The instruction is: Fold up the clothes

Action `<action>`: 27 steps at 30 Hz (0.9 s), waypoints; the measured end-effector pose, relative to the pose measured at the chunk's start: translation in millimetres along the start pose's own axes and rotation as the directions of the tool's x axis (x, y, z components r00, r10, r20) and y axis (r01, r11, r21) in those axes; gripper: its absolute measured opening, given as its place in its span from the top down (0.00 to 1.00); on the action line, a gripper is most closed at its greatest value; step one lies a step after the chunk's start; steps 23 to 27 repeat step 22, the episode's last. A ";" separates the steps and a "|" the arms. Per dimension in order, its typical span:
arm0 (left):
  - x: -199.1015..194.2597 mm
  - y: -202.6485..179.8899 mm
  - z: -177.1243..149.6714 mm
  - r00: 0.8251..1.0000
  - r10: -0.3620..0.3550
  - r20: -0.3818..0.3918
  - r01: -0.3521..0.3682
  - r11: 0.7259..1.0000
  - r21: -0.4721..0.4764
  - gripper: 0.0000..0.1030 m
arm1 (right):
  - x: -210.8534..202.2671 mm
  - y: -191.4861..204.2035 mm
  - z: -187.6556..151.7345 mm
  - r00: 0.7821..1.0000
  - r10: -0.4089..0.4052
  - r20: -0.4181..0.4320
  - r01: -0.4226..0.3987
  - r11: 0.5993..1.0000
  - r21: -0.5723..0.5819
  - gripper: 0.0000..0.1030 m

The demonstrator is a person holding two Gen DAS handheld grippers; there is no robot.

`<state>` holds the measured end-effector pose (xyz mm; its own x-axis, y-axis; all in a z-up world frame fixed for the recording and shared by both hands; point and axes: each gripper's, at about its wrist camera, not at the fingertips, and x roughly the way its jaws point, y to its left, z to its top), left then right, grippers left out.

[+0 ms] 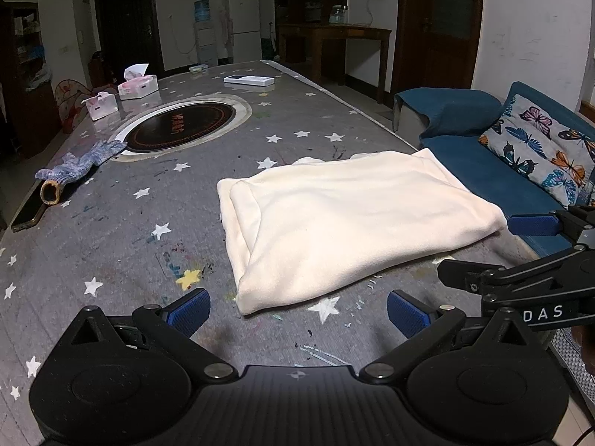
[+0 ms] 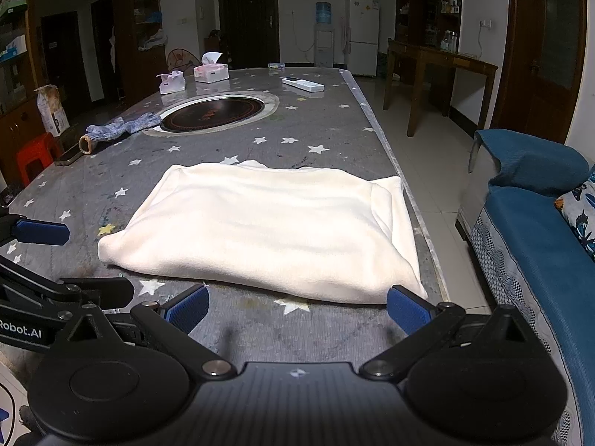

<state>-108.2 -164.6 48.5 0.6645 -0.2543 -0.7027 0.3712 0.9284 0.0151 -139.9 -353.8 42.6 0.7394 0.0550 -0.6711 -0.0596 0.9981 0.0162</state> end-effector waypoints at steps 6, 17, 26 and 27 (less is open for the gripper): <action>2.0 0.2 0.8 1.000 -0.002 -0.001 0.002 1.000 -0.004 0.00 | 1.8 -0.7 0.2 1.000 0.002 0.001 -0.002 1.000 0.003 0.00; 4.7 0.6 1.1 1.000 0.001 -0.010 -0.001 1.000 -0.004 0.00 | 3.0 -1.4 0.5 1.000 0.003 -0.003 -0.003 1.000 0.006 0.00; 5.5 -0.1 1.2 1.000 0.004 -0.016 -0.004 1.000 0.000 0.00 | 3.6 -1.5 1.2 1.000 0.003 -0.003 -0.003 1.000 0.007 0.00; 5.5 -0.1 1.2 1.000 0.004 -0.016 -0.004 1.000 0.000 0.00 | 3.6 -1.5 1.2 1.000 0.003 -0.003 -0.003 1.000 0.007 0.00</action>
